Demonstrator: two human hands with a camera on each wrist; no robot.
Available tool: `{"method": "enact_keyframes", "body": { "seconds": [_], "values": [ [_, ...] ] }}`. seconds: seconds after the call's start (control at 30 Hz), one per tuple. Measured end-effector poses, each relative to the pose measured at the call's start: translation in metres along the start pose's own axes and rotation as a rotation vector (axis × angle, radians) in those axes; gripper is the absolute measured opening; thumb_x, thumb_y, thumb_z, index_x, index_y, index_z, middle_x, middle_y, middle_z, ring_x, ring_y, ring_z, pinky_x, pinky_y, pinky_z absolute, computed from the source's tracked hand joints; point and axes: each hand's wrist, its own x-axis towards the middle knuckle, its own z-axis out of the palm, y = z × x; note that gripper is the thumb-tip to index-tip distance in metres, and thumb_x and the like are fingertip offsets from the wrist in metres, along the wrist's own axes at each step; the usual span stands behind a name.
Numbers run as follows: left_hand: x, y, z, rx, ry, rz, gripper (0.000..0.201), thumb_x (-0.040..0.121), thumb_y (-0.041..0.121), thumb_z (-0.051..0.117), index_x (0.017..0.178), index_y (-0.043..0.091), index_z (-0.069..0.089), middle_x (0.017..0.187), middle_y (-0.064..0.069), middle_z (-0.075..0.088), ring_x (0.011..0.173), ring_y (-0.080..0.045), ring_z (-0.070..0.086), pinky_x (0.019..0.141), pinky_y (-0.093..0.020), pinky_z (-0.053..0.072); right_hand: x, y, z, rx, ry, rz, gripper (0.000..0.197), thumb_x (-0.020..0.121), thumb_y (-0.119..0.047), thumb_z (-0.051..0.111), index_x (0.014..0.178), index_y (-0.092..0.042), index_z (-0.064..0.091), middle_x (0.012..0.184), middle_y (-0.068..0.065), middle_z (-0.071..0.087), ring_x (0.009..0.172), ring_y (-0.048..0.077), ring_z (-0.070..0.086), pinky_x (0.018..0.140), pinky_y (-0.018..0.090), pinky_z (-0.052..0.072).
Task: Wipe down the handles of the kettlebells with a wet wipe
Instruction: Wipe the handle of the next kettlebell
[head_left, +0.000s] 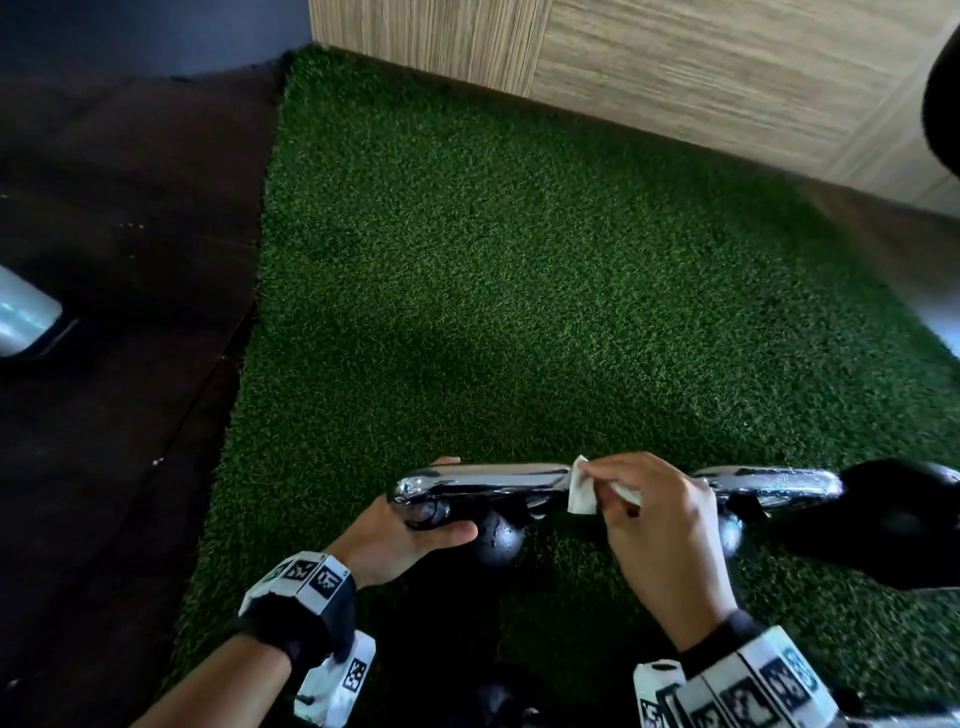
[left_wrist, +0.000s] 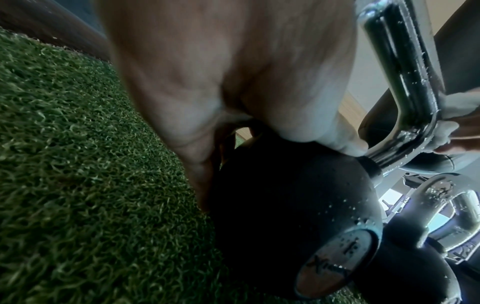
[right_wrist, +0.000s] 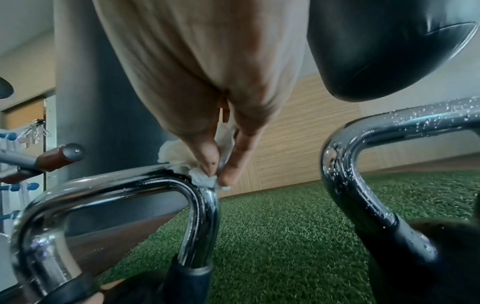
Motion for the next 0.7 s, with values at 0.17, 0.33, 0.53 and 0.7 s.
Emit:
{"method": "enact_keyframes", "body": {
  "seconds": [0.17, 0.33, 0.53, 0.7],
  "values": [
    [-0.001, 0.003, -0.001, -0.013, -0.033, 0.003, 0.082, 0.074, 0.055, 0.088, 0.143, 0.056, 0.043, 0.136, 0.03, 0.061, 0.127, 0.009, 0.055, 0.102, -0.004, 0.038, -0.002, 0.012, 0.013, 0.11, -0.031, 0.254, 0.032, 0.076, 0.007, 0.079, 0.092, -0.021, 0.081, 0.083, -0.019, 0.071, 0.08, -0.023, 0.061, 0.068, -0.005, 0.04],
    [-0.003, 0.006, -0.003, 0.009, -0.057, 0.006, 0.082, 0.074, 0.058, 0.086, 0.142, 0.06, 0.04, 0.14, 0.031, 0.057, 0.13, 0.01, 0.052, 0.109, -0.012, 0.036, -0.003, 0.023, 0.022, 0.091, -0.092, 0.368, 0.023, 0.076, -0.011, 0.085, 0.093, -0.026, 0.081, 0.079, -0.015, 0.075, 0.07, -0.011, 0.064, 0.063, 0.005, 0.046],
    [-0.006, 0.01, -0.005, 0.093, -0.066, -0.033, 0.089, 0.068, 0.072, 0.082, 0.143, 0.063, 0.035, 0.136, 0.039, 0.055, 0.129, 0.014, 0.049, 0.118, -0.028, 0.034, -0.003, 0.041, 0.038, 0.161, -0.156, 0.466, 0.031, 0.066, -0.019, 0.09, 0.079, -0.041, 0.074, 0.066, -0.02, 0.071, 0.062, 0.003, 0.067, 0.059, 0.027, 0.054],
    [-0.008, 0.018, -0.011, 0.217, -0.09, -0.074, 0.092, 0.065, 0.076, 0.081, 0.141, 0.07, 0.03, 0.132, 0.045, 0.053, 0.126, 0.019, 0.049, 0.118, -0.027, 0.036, 0.001, 0.053, 0.058, 0.287, -0.332, 0.537, 0.031, 0.065, -0.012, 0.091, 0.084, -0.032, 0.077, 0.078, -0.005, 0.078, 0.082, 0.017, 0.075, 0.08, 0.049, 0.062]
  ]
}}
